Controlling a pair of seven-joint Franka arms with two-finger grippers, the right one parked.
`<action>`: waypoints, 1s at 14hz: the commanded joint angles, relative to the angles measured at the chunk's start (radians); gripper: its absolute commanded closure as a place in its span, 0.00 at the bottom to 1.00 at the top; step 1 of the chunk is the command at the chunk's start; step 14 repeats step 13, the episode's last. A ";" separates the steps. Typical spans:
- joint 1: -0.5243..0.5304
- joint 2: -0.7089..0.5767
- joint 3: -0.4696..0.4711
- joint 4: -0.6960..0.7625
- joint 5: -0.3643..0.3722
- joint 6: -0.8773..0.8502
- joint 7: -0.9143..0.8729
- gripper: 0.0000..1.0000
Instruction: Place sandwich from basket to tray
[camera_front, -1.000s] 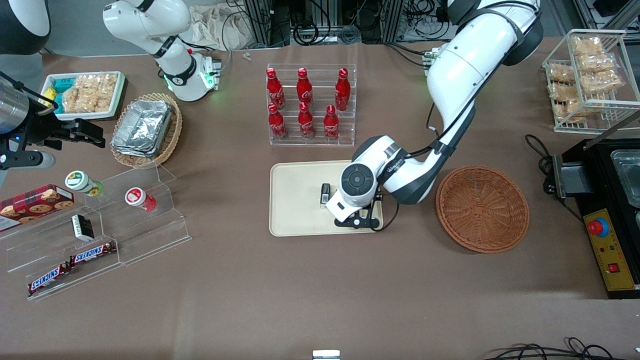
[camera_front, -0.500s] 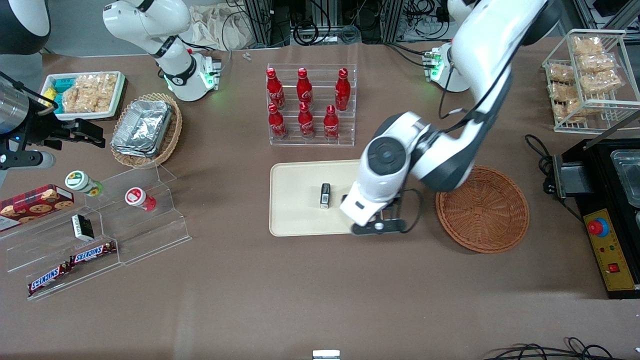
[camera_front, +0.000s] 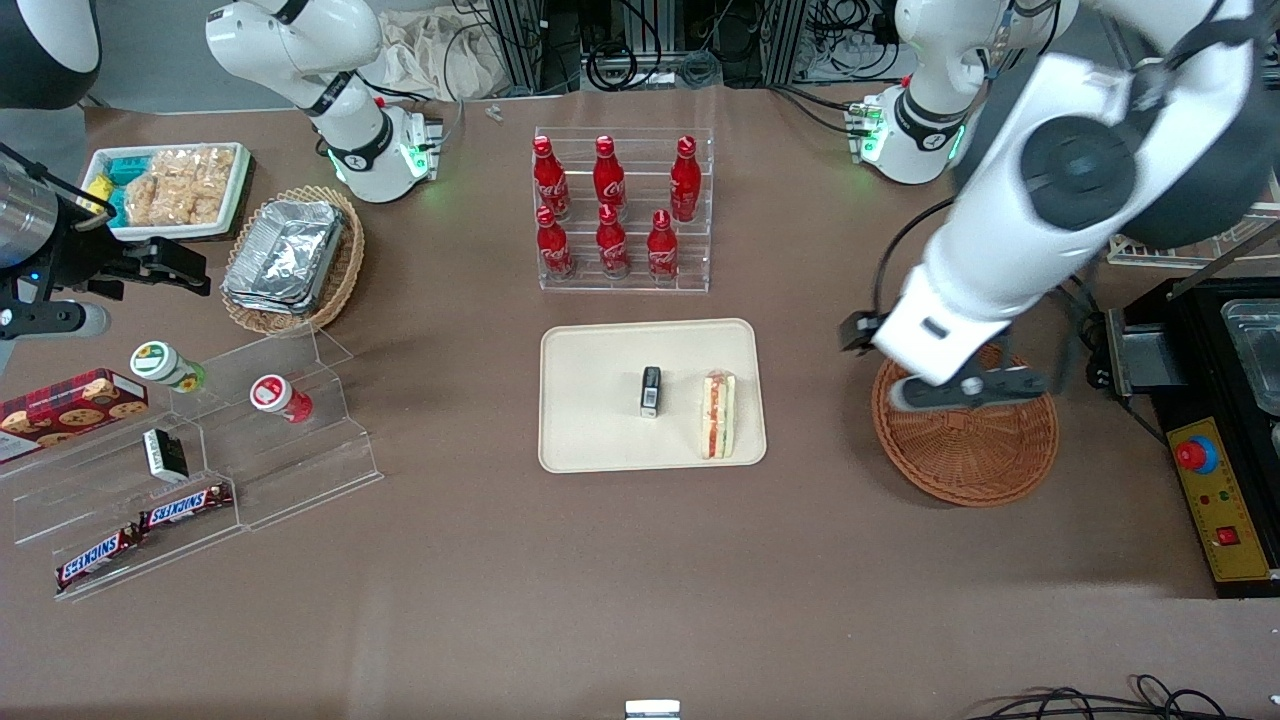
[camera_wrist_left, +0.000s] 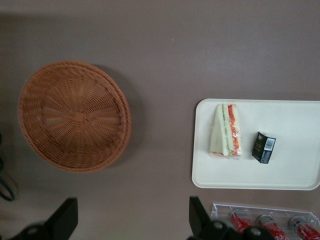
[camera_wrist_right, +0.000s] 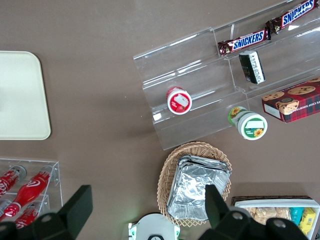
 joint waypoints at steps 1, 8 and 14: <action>0.048 -0.226 0.081 -0.211 -0.085 0.008 0.185 0.00; -0.161 -0.391 0.490 -0.373 -0.102 0.014 0.564 0.00; -0.107 -0.313 0.485 -0.267 -0.102 -0.013 0.696 0.00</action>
